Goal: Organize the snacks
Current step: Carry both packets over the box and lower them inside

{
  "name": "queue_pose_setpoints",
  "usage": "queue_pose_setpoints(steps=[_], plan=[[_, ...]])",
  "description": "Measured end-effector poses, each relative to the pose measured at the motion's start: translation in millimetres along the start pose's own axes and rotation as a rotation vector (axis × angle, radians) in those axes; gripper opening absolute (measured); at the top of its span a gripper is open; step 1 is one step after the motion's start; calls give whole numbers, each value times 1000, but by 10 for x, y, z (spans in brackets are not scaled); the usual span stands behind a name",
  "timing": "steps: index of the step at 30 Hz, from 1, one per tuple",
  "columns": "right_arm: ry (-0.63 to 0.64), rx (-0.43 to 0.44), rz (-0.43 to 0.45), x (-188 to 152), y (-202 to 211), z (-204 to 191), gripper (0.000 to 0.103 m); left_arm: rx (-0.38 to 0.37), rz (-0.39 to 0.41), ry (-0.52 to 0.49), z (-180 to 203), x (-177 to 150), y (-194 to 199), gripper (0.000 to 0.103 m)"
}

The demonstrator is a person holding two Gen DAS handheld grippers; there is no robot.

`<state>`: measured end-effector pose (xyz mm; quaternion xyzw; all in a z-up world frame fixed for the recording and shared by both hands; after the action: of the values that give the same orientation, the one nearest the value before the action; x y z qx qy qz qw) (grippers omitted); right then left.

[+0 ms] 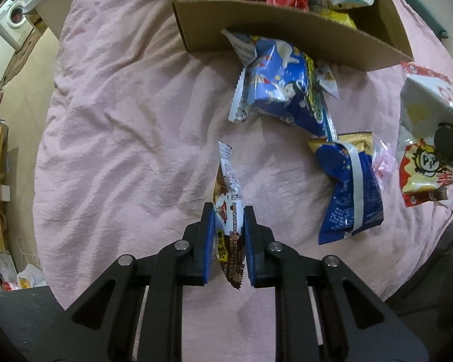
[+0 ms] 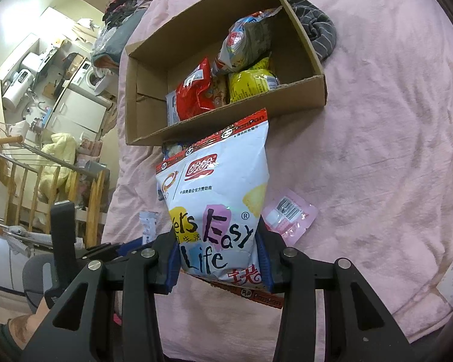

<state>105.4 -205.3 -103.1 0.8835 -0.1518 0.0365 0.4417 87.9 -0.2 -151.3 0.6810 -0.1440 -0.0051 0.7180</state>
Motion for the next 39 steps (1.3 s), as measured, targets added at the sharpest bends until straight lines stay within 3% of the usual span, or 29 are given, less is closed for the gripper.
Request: queue_pose_setpoints(steps=[13,20,28,39], plan=[[23,16,25,16,68,-54,43,42,126,32,-139,135,345,15],[30,26,42,36,136,-96,43,15,170,62,-205,248,500,15],[38,61,103,261,358,-239,43,31,257,59,-321,612,840,15],[71,58,167,814,461,-488,43,46,353,50,-404,1224,1159,15]])
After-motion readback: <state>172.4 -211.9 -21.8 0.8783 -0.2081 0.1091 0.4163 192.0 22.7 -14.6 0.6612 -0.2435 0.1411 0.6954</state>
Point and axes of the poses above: each gripper's, at about its wrist camera, not at the fingertips, and y roughly against the way its jaws point, z to its right, x to its top, the point moved 4 cm from there along -y, roughly the way its jaws point, and after that the axes turned 10 degrees about -y, right-handed, at the moved point
